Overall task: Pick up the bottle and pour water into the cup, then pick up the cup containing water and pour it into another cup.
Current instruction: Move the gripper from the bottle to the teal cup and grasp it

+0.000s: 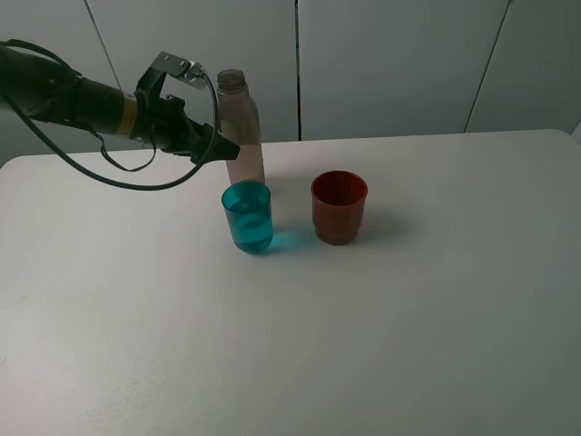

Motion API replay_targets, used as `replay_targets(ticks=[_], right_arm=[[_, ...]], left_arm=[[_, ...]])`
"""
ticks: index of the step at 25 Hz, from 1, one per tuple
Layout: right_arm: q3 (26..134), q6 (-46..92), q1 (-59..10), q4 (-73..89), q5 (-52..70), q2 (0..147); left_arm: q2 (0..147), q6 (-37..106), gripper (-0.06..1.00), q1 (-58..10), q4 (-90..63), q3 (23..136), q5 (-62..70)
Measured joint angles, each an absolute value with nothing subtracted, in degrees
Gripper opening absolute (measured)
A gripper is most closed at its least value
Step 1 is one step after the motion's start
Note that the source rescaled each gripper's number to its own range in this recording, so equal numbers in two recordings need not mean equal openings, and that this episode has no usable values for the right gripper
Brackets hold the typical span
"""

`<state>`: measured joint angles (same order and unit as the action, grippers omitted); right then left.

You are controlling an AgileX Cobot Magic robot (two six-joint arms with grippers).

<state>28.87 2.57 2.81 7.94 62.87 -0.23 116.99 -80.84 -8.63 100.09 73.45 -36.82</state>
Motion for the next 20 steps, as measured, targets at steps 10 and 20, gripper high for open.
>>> replay_targets(ticks=[10, 20], right_arm=[[28.87, 2.57, 2.81, 7.94, 62.87, -0.23], [28.87, 2.57, 2.81, 7.94, 62.87, -0.23]], left_arm=[[106.03, -79.30, 0.99, -6.52, 100.31, 61.13, -34.70], [94.43, -52.53, 0.99, -5.83, 80.18, 44.59, -30.07]])
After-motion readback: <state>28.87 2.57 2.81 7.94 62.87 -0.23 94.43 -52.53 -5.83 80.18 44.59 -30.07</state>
